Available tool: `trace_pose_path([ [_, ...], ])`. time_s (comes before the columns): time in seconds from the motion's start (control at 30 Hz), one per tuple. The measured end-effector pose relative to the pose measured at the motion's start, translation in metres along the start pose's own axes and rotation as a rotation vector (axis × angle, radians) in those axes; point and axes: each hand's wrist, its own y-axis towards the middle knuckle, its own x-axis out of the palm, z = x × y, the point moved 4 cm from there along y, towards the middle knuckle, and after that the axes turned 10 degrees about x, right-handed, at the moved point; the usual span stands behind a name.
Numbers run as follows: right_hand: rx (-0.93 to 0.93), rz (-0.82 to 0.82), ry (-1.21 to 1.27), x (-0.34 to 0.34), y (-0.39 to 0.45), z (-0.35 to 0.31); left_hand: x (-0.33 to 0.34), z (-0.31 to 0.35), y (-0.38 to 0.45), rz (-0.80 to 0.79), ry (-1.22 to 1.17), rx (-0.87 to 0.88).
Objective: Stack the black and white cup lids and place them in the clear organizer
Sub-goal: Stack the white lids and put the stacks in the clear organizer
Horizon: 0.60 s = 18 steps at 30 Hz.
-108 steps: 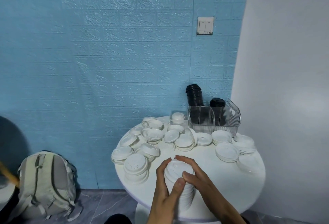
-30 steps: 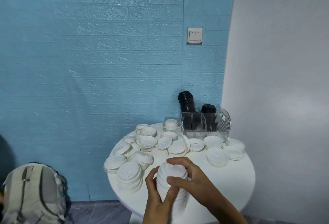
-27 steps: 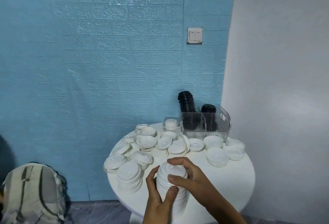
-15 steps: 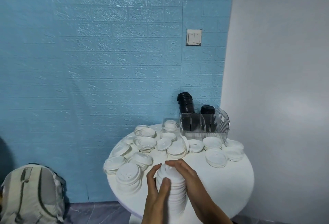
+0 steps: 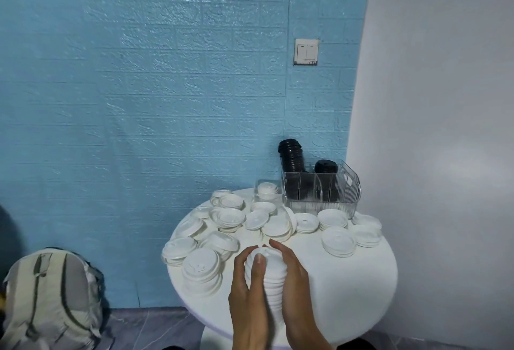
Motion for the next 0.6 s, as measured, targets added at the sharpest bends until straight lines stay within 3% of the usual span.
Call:
trace_pose_path([
  [0.13,0.113,0.004,0.096,-0.001,-0.003,0.011,-0.002,-0.004,0.000,0.044,0.054,-0.024],
  [0.47,0.021,-0.063,0.085,-0.002,-0.001,0.008,-0.004,-0.010,0.003,0.063,0.056,-0.039],
  [0.6,0.074,-0.058,0.101,-0.002,-0.002,0.011,-0.003,-0.011,0.002,0.074,0.064,-0.041],
])
